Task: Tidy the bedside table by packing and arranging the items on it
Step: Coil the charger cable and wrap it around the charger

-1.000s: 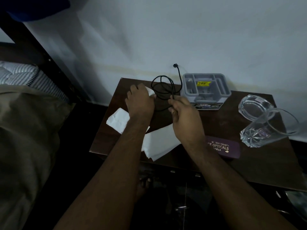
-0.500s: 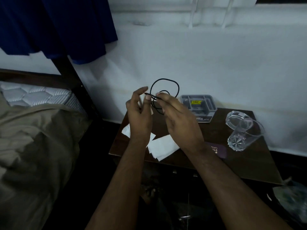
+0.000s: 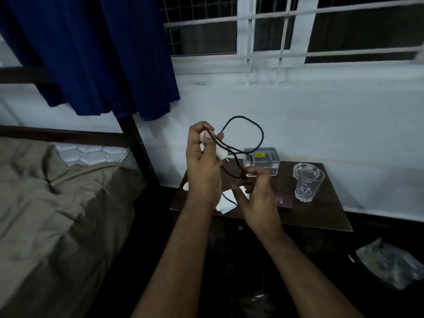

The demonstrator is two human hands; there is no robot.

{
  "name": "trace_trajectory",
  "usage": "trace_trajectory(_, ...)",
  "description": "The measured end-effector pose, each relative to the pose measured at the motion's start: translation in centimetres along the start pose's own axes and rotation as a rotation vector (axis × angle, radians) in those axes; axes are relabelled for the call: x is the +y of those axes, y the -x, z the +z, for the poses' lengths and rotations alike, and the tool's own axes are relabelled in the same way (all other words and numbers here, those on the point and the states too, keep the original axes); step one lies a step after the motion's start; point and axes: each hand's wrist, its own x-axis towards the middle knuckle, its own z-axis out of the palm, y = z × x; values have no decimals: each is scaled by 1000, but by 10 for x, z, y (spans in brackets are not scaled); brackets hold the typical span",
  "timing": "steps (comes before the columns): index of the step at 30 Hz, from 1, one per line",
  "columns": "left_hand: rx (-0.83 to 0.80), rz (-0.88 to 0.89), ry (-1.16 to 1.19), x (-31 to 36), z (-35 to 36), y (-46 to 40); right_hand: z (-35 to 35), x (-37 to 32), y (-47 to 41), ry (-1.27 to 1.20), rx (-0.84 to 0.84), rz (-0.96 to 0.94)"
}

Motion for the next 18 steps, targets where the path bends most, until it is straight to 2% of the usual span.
trace_trajectory(3,-5,-8,50,24,15,24,-10,-1,15,-30,-31,115)
trace_trajectory(8,37,-30,115,48,28,50,-22,-4,37,45,-70,146)
trace_trajectory(12,110,-62,77,47,21,62,-32,-9,52,239,-101,-37)
trace_trajectory(18,180,-177,-37,4,-5,83,-46,-17,64,251,-123,-170)
